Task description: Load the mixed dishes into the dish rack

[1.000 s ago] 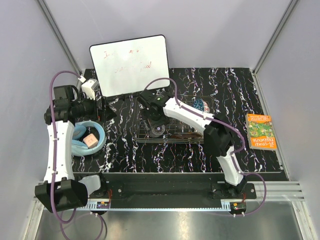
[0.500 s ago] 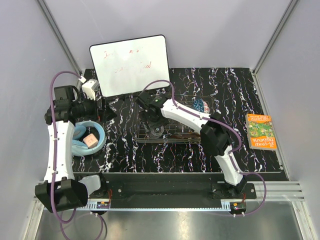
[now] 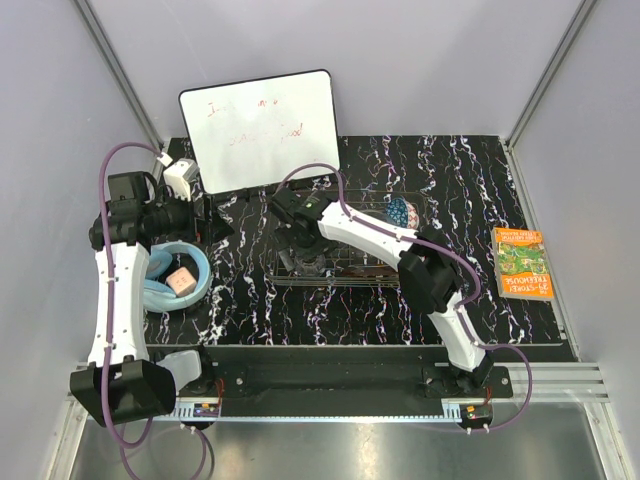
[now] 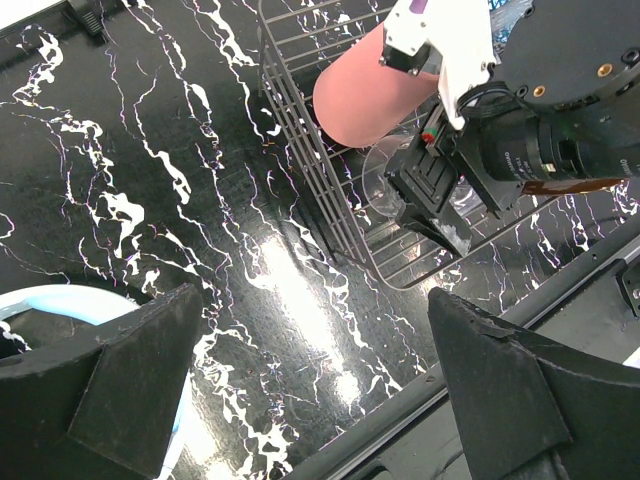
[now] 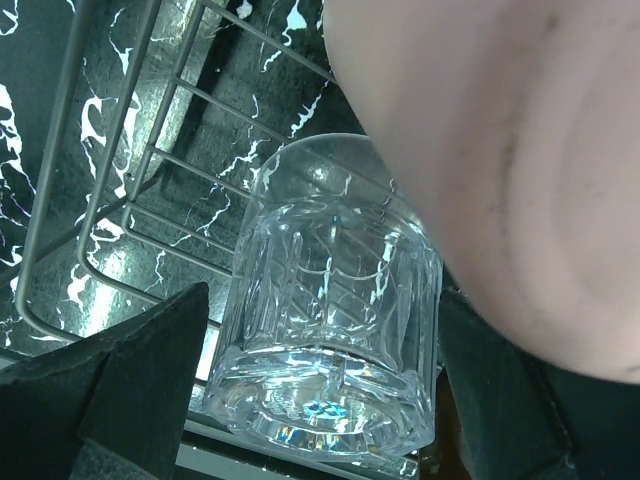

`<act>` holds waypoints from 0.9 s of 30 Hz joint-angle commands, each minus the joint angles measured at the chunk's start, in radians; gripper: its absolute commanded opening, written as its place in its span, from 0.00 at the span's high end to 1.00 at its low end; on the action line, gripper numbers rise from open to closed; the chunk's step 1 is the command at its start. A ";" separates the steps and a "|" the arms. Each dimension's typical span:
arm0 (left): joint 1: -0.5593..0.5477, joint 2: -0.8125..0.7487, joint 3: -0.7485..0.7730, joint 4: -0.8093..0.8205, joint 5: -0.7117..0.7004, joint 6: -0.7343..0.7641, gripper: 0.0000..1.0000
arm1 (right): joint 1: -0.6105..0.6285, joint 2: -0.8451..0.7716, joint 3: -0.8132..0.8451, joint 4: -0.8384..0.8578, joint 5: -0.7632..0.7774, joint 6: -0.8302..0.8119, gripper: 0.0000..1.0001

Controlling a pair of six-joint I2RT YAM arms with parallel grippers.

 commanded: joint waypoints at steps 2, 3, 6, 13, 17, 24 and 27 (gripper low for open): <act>-0.003 -0.029 -0.003 0.039 0.039 0.006 0.01 | 0.015 -0.007 0.053 0.002 0.025 -0.023 0.00; -0.003 -0.029 -0.006 0.041 0.039 0.009 0.01 | 0.017 -0.018 0.060 -0.004 0.031 -0.025 0.00; -0.001 -0.032 -0.006 0.039 0.031 0.013 0.01 | 0.019 -0.041 0.077 -0.039 0.044 -0.026 0.00; -0.003 -0.038 -0.008 0.039 0.030 0.016 0.01 | 0.017 -0.128 0.085 -0.111 0.087 -0.054 0.00; -0.003 -0.047 -0.014 0.037 0.030 0.019 0.01 | 0.018 -0.167 0.109 -0.137 0.083 -0.057 0.00; -0.003 -0.058 -0.008 0.030 0.024 0.023 0.01 | 0.017 -0.285 0.208 -0.234 0.103 -0.043 0.00; -0.004 -0.059 -0.002 0.028 0.021 0.018 0.01 | 0.019 -0.392 0.142 -0.236 0.178 -0.025 0.00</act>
